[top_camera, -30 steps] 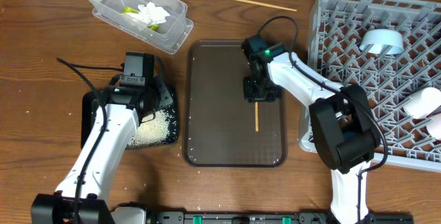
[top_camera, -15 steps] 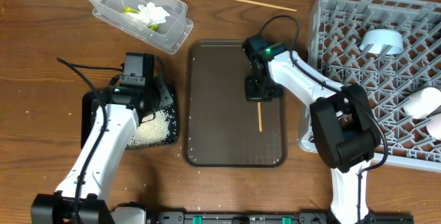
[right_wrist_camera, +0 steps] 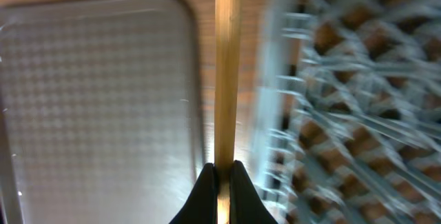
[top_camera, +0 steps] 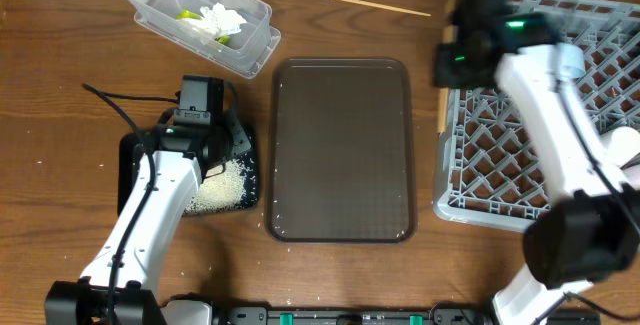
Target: Sort waste into correct bins and load items into the dishwasher rack
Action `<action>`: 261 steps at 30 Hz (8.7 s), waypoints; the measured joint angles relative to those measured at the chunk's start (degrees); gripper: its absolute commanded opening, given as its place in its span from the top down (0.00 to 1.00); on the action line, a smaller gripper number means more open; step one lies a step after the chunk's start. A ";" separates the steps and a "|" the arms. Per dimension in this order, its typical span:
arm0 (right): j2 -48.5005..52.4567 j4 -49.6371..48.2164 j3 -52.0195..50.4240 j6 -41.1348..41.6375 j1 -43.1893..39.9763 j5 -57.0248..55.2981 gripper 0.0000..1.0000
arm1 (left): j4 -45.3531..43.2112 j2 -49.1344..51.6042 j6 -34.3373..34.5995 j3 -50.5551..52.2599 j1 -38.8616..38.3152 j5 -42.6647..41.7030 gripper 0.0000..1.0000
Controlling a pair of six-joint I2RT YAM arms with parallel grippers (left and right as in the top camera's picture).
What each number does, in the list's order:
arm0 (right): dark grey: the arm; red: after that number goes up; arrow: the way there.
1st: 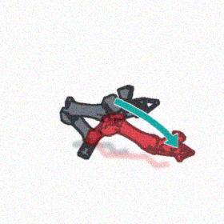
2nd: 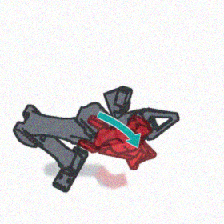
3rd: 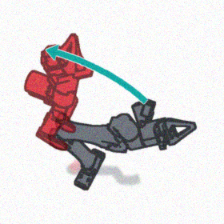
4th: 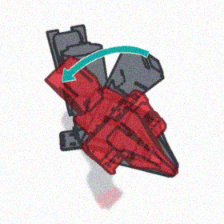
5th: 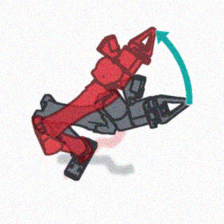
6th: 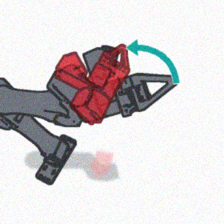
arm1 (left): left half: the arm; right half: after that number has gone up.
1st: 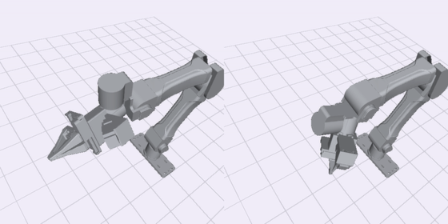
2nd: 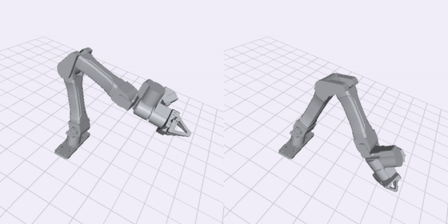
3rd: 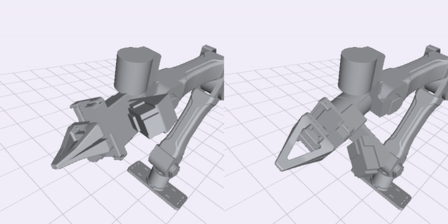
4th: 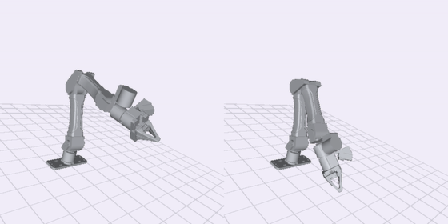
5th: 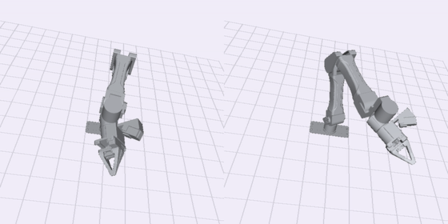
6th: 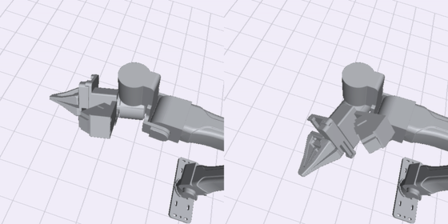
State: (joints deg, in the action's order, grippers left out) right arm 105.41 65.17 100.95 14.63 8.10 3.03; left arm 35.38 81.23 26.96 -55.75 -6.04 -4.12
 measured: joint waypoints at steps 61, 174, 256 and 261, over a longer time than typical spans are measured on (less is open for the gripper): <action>2.99 -22.91 -9.51 -10.93 -4.20 0.61 0.99 | -9.75 6.82 -8.02 -9.33 -4.94 -2.01 0.41; 43.69 -57.94 15.15 -10.56 4.00 -11.80 0.98 | -1.75 8.04 -9.03 -9.92 -5.11 -2.16 0.40; 37.88 -54.90 17.00 -12.74 3.56 -10.29 0.68 | -1.73 8.04 -8.98 -9.92 -5.11 -2.16 0.40; 39.50 -59.41 17.00 -12.76 3.56 -10.27 0.69 | -1.70 8.04 -8.98 -9.92 -5.11 -2.16 0.40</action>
State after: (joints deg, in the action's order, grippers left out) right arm 144.90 5.76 117.95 1.87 11.66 -7.25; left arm 33.67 89.27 17.98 -65.67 -11.16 -6.28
